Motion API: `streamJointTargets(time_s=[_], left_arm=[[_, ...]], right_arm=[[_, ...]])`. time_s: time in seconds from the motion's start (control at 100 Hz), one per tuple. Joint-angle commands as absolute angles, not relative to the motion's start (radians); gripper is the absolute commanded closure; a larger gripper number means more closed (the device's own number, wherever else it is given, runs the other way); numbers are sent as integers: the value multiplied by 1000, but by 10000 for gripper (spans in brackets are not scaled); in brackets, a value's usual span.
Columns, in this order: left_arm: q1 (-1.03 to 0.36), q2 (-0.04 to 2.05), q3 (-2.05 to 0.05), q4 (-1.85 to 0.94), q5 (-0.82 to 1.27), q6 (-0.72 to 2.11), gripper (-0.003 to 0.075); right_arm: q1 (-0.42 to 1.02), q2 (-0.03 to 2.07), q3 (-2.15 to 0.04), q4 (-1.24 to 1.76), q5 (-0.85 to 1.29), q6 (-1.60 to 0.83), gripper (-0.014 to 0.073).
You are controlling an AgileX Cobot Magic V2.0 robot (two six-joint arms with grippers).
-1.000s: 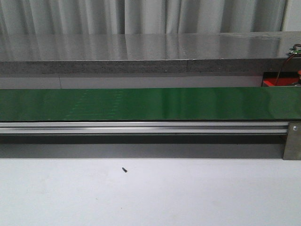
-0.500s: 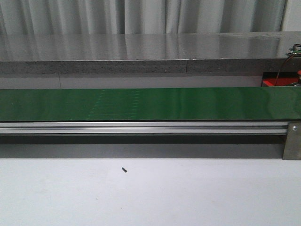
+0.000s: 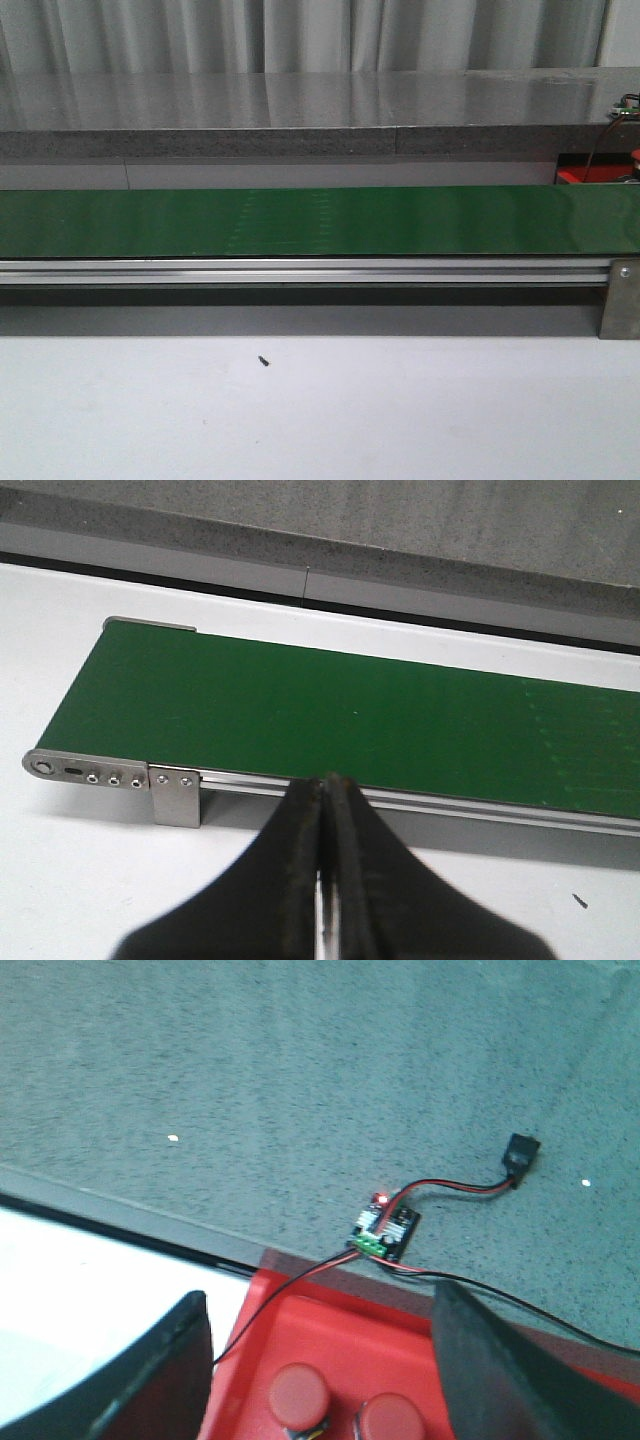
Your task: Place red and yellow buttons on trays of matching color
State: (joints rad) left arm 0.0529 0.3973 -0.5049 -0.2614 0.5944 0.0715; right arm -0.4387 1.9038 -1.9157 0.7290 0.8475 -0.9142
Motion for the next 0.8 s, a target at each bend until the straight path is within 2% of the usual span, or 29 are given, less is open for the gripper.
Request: streamJointTargets(time_s=[0.0,0.33,0.79], left_arm=[[46,402,-532,-281,527,69,740],[46,402,-532,-281,527,69,740],[46,402,-532,-281,527,69,740]], right_arm=[[-442,1793,-1915,783,847,-914,117],[-442,1542,-1701,836,822,-949,117],[-442,1150,-1227,1082,739,-1114,117]])
